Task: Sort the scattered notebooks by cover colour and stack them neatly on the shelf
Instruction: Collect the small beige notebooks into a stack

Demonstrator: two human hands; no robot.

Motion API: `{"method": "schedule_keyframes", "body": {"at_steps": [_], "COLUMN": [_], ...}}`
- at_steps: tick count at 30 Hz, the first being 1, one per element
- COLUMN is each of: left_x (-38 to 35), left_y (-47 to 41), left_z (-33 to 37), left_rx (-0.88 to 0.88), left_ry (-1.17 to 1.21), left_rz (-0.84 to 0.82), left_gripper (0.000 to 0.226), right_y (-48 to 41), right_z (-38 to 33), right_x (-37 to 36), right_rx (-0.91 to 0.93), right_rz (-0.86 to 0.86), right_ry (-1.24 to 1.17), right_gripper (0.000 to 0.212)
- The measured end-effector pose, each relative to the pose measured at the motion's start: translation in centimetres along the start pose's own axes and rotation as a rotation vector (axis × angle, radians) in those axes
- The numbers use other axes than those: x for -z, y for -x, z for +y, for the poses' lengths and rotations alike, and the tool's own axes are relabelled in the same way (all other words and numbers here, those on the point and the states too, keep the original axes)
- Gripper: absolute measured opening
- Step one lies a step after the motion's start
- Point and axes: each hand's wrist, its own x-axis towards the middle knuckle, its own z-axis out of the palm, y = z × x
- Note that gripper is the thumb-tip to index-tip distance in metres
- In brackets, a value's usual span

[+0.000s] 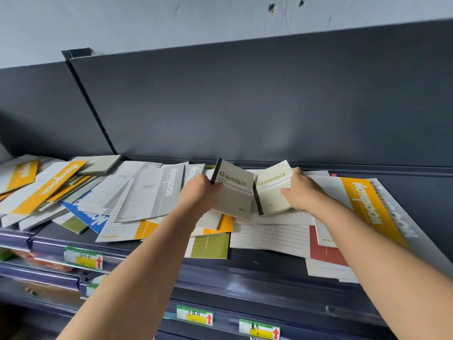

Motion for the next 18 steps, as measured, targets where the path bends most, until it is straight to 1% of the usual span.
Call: {"method": "schedule_keyframes", "body": {"at_steps": [1,2,4,5,6,8,10,11,13,14,15,18], "left_x": [-0.1,-0.3,-0.8,-1.3,-1.8,-3.0,-4.0,-4.3,-4.8,-4.8,-4.8,-4.2], "left_y": [0.0,0.0,0.4,0.8,1.2,1.8,2.6,2.7,3.3,3.6,3.8,4.3], "left_z": [0.3,0.8,2.1,2.8,3.4,4.5,5.5,5.9,6.7,7.0,7.2,7.1], "left_rx": [0.009,0.028,0.068,0.077,0.066,0.018,-0.014,-0.020,-0.006,0.000,0.006,0.066], "left_ry": [0.104,0.219,0.400,0.443,0.438,0.350,0.253,0.227,0.242,0.271,0.299,0.337], "left_rz": [0.058,0.080,0.020,-0.033,-0.075,-0.117,-0.118,-0.116,-0.117,-0.119,-0.110,-0.042], "left_gripper": [0.028,0.030,0.031,0.033,0.035,0.034,0.031,0.029,0.026,0.024,0.023,0.031], "right_y": [0.1,0.2,0.8,1.1,1.3,1.5,2.1,2.5,2.8,2.9,3.0,3.3], "right_z": [0.3,0.7,1.4,1.8,2.3,3.0,3.4,3.5,3.8,4.0,4.1,3.5], "right_x": [0.2,0.3,0.9,1.0,1.1,1.3,1.6,1.6,1.1,0.8,0.6,0.5], "right_rx": [-0.013,-0.025,-0.040,-0.035,-0.025,0.002,0.024,0.032,0.069,0.078,0.081,0.085], "right_rz": [0.036,0.063,0.083,0.068,0.054,0.022,-0.013,-0.028,-0.026,-0.010,-0.009,-0.001], "right_ry": [-0.047,-0.102,-0.233,-0.299,-0.363,-0.449,-0.474,-0.467,-0.471,-0.513,-0.579,-0.741], "right_gripper": [0.063,0.055,0.036,0.030,0.027,0.027,0.030,0.029,0.014,0.004,0.008,0.047]}}
